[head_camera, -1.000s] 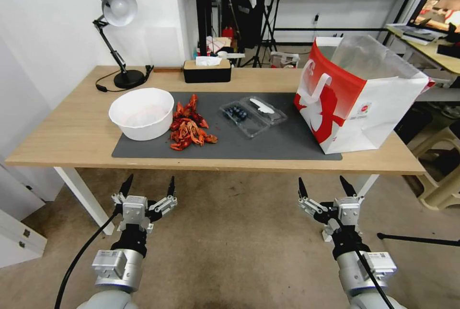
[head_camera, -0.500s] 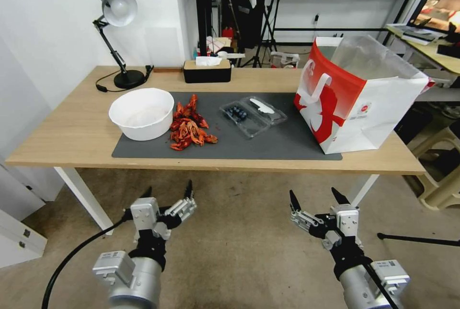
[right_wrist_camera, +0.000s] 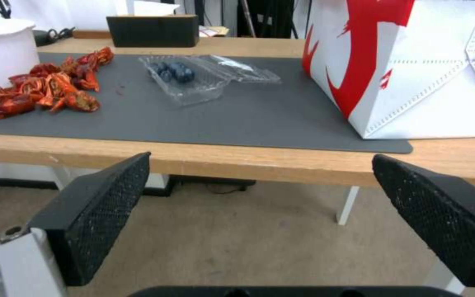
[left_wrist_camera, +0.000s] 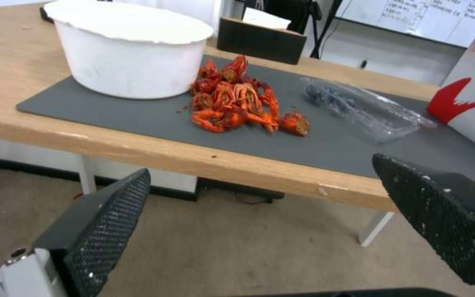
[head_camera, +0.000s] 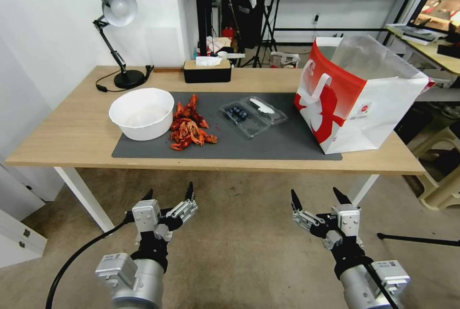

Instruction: Close the takeout container lid, then place the container into the takeout bag.

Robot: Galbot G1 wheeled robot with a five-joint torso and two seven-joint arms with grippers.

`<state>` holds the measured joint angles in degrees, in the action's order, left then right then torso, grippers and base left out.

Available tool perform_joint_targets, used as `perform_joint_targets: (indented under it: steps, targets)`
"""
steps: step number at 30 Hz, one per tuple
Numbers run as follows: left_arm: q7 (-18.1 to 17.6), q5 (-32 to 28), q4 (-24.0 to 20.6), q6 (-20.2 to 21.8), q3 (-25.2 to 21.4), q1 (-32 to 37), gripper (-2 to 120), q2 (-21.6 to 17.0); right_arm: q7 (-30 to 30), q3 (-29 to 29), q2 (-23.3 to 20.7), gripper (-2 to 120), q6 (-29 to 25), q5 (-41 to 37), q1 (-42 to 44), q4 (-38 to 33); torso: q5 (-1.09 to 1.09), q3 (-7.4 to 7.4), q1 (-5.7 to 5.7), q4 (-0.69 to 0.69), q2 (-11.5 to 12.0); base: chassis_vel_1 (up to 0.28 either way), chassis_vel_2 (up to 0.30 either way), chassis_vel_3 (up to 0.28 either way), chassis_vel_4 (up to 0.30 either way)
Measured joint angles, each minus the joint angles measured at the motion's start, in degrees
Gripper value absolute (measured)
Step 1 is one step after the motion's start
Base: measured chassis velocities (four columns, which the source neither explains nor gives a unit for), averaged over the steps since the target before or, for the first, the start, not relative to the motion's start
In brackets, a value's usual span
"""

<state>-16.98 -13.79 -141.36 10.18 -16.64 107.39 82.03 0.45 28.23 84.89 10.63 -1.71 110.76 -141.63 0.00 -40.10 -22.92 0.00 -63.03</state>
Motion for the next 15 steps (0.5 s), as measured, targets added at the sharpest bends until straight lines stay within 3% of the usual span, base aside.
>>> perform_joint_targets:
  steps: [15]
  targets:
    - [-2.45, -9.43, 5.00, -0.69, -0.17, -9.86, 100, -2.32, -0.23, -0.87, -2.56, 100, -0.57, -1.04, -1.83, 1.94, 0.00, 0.00, -0.01, -0.01, 0.02, 0.000, 0.000, 0.000, 0.000]
